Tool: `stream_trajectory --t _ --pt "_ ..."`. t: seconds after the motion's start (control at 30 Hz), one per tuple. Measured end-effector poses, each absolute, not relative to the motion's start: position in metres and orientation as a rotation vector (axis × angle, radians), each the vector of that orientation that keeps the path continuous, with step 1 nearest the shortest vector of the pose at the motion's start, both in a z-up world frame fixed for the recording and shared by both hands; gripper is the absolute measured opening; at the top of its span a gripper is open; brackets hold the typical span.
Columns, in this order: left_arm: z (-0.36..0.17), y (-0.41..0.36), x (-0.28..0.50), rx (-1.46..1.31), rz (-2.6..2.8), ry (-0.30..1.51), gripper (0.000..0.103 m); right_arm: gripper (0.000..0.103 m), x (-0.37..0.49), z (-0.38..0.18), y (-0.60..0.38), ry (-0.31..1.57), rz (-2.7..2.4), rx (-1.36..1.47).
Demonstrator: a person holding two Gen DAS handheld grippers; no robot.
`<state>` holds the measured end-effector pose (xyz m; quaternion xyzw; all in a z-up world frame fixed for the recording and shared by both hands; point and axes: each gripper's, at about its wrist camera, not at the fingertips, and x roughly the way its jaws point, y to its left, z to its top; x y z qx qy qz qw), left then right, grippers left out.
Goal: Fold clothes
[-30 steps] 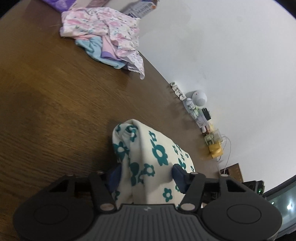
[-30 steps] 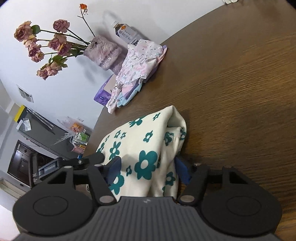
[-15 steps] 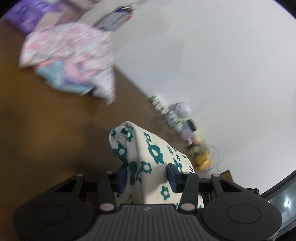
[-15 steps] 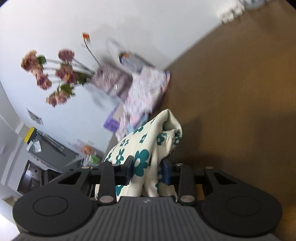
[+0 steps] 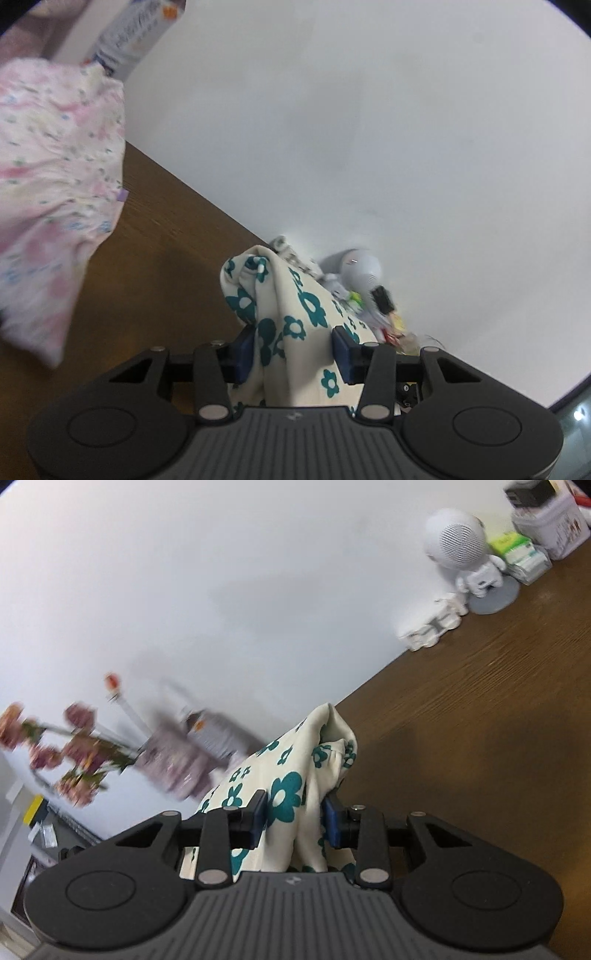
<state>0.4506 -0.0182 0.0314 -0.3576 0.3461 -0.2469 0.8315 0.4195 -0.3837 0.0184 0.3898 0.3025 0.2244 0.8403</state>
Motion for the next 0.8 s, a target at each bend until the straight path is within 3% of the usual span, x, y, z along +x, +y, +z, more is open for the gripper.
stream_trajectory --t 0.33,0.8 --pt "-0.018 -0.035 0.501 -0.741 -0.473 0.743 0.041 0.031 0.497 -0.045 -0.405 0.693 0.479 0.878" --pt "-0.030 -0.040 0.507 -0.750 -0.477 0.754 0.047 0.037 0.507 -0.052 -0.416 0.721 0.504 0.897"
